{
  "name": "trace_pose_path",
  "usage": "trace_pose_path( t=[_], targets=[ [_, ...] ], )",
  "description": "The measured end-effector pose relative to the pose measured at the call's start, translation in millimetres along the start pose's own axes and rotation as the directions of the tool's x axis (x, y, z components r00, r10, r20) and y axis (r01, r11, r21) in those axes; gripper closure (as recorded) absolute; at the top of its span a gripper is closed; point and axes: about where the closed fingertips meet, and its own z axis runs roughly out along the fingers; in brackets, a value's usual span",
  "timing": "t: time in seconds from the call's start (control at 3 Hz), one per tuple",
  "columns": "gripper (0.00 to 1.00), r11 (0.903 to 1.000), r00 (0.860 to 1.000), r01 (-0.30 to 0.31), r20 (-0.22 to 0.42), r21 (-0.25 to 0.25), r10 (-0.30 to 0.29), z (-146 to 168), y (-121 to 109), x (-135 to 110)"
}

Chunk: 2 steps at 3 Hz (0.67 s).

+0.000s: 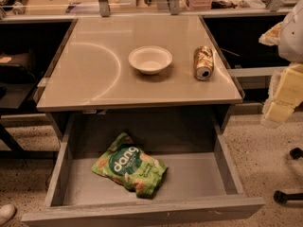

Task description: Pick green rice chip bag from top drawer and place on counter

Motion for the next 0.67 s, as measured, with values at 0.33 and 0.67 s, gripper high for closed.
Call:
trace_pose_path(
  t=[0.33, 0.67],
  targets=[
    [0.00, 1.0000, 1.000, 0.000, 0.000, 0.000, 0.000, 0.0, 0.0, 0.0],
    [0.00, 0.9998, 1.000, -0.017, 0.004, 0.007, 0.017, 1.0, -3.6, -1.4]
  ],
)
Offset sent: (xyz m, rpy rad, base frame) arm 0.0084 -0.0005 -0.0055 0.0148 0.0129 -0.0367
